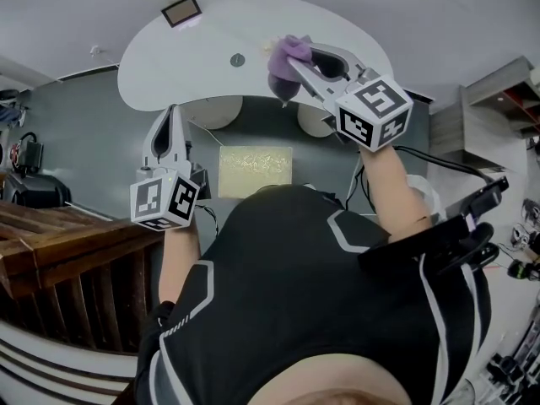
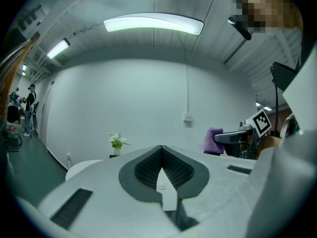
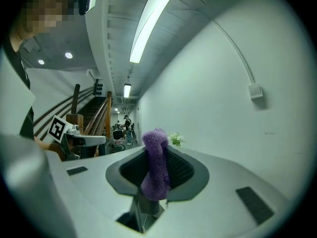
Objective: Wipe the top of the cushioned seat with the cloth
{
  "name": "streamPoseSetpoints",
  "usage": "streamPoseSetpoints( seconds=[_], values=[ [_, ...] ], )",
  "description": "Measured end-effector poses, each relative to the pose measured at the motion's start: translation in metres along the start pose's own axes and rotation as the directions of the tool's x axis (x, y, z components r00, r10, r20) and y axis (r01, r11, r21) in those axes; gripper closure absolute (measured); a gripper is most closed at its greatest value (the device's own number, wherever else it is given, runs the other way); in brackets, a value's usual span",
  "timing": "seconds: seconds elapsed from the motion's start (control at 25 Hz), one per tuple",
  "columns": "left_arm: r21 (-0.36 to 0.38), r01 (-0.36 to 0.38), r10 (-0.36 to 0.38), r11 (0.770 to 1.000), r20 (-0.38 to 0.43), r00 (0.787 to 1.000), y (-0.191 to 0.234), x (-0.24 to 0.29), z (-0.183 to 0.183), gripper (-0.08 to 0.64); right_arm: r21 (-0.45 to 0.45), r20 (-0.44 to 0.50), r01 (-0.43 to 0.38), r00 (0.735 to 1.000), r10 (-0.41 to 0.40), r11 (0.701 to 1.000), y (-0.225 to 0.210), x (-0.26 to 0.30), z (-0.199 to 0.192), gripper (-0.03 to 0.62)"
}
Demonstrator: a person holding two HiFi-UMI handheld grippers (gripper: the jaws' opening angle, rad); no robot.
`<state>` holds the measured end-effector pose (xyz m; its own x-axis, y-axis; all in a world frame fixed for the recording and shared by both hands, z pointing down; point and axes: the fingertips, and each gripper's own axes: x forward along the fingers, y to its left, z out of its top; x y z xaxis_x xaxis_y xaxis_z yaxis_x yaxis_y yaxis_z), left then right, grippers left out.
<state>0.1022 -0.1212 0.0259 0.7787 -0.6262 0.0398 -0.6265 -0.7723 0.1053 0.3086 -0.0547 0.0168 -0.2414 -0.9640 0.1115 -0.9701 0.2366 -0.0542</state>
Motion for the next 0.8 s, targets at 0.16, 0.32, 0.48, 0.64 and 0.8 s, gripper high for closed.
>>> streamPoseSetpoints(
  seconds=[0.16,0.32,0.48,0.64,0.8],
  values=[
    [0.012,0.008,-0.008,1.0,0.002,1.0,-0.001,0.0019,-0.0005,0.557,-0.009,0.0,0.001,1.0,-0.001,1.0,0.0009,0.0009,-0.0001,0.491],
    [0.015,-0.019,0.019,1.0,0.003,1.0,0.0003,0.0028,-0.0014,0.557,-0.003,-0.004,0.003,1.0,-0.003,1.0,0.0002,-0.0013,-0.0031,0.491],
    [0.039,-0.03,0.029,0.999,0.012,1.0,-0.0005,0.0021,0.0023,0.557,0.005,-0.006,0.007,1.0,-0.007,1.0,-0.0015,-0.0021,-0.0016,0.49],
    [0.053,-0.037,0.038,0.998,-0.011,0.999,-0.0002,0.0039,-0.004,0.557,0.007,-0.01,0.003,1.0,-0.003,1.0,-0.0015,0.0001,-0.0038,0.489],
    [0.04,-0.049,0.05,0.998,-0.013,0.999,0.0012,0.0031,-0.0052,0.557,0.012,-0.025,-0.002,1.0,0.002,1.0,-0.0015,0.0013,-0.0073,0.489]
  ],
)
